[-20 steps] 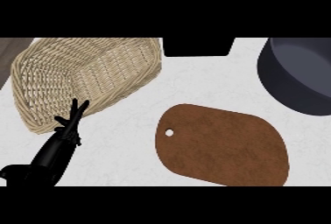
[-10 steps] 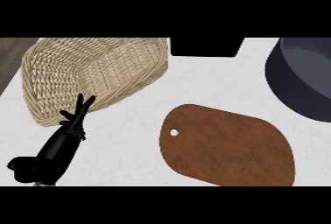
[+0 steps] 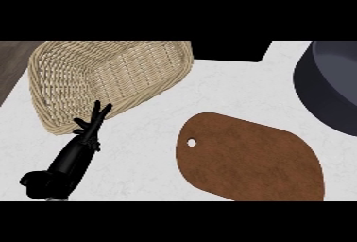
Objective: Pick the lemon from the cutting board and place it in the pot
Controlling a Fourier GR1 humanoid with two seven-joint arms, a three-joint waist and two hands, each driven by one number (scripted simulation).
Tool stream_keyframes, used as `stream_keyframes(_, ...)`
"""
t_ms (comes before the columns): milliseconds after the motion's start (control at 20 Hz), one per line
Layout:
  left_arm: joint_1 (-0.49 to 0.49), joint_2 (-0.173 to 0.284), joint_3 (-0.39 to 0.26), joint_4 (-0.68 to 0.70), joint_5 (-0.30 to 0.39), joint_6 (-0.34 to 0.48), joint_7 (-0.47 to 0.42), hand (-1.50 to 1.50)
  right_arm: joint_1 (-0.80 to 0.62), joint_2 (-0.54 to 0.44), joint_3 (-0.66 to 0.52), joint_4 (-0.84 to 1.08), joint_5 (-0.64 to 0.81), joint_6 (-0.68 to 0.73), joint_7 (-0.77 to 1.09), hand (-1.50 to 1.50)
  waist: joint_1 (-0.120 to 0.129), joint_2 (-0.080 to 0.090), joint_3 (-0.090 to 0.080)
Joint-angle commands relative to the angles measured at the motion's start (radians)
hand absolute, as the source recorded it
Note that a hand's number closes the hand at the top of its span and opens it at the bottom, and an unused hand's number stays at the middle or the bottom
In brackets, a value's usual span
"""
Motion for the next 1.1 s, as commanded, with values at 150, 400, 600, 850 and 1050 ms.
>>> stream_keyframes(150,-0.017,-0.026,-0.027,0.15,0.024,-0.019,0.09,0.0,-0.113,0.02,0.183,0.093,0.247,-0.036,0.141,1.5,0.017,0.039,-0.02)
stream_keyframes(400,-0.016,-0.046,-0.046,0.167,0.008,-0.019,0.061,0.0,-0.172,0.12,0.239,0.217,0.251,0.157,0.286,1.5,0.014,0.047,-0.022)
stream_keyframes(600,-0.017,-0.033,-0.028,0.166,0.023,-0.024,0.101,0.0,-0.244,0.174,0.259,0.301,0.269,0.245,0.359,-1.5,-0.005,0.033,-0.019)
stream_keyframes(850,-0.006,-0.049,-0.033,0.169,0.009,-0.008,0.095,0.0,-0.334,0.281,0.132,0.344,0.168,0.116,0.261,-1.5,-0.02,0.033,-0.014)
stream_keyframes(1050,0.028,-0.038,-0.013,0.132,0.014,0.001,0.084,0.0,-0.389,0.312,-0.027,0.324,0.034,-0.013,0.172,-1.5,-0.039,0.026,-0.013)
